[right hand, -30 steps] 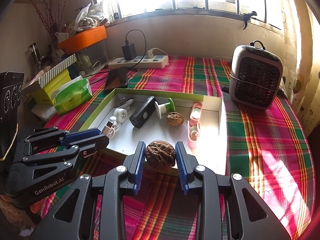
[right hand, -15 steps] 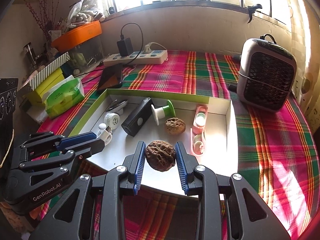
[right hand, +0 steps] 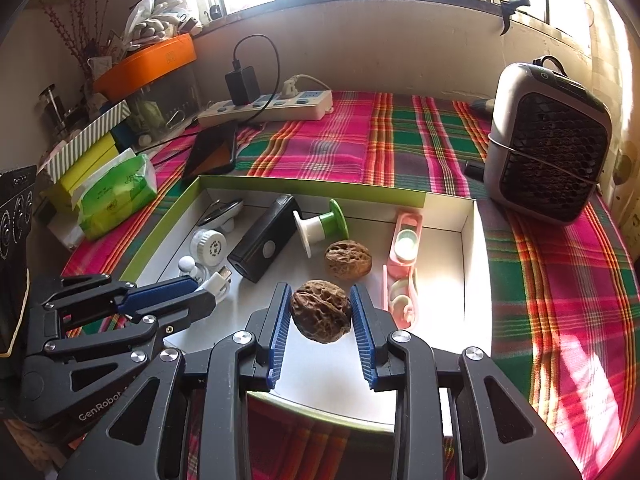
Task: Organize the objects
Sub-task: 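Carry the walnut into the box with the right tool while the left tool carries the cable there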
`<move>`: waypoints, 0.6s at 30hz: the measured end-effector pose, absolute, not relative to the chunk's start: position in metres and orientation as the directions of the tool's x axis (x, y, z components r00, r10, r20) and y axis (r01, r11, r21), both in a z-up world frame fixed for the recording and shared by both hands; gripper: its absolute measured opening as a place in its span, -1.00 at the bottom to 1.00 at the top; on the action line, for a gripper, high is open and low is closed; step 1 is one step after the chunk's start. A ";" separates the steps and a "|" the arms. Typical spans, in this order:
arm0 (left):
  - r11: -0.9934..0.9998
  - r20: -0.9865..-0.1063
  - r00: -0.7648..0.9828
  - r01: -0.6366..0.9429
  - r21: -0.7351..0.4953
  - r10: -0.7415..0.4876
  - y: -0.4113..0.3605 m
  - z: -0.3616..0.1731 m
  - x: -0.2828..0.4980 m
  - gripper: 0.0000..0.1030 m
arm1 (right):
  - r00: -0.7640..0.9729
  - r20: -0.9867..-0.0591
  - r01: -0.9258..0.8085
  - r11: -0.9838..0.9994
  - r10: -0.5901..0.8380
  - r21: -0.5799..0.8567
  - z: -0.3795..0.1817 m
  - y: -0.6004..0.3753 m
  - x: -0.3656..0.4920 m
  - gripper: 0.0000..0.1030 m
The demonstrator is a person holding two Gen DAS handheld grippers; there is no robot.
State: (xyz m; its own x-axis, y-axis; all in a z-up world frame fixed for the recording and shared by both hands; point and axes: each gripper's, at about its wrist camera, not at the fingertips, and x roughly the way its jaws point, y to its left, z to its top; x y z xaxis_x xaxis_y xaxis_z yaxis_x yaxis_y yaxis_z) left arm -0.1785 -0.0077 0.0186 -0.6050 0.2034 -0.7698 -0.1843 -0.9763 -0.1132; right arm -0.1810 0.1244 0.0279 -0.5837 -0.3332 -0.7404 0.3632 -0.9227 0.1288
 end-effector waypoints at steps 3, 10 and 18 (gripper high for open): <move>-0.977 -0.773 -0.603 -0.182 -0.110 0.200 -0.007 0.017 -0.180 -0.72 | -0.580 -0.745 0.361 -0.924 -0.330 0.128 0.025 0.125 -0.184 -0.38; -0.978 -0.777 -0.597 -0.170 -0.118 0.197 -0.009 0.015 -0.186 -0.72 | -0.575 -0.752 0.360 -0.925 -0.323 0.122 0.021 0.126 -0.188 -0.38; -0.980 -0.780 -0.596 -0.166 -0.114 0.191 -0.007 0.014 -0.187 -0.72 | -0.577 -0.756 0.355 -0.929 -0.310 0.110 0.017 0.124 -0.191 -0.38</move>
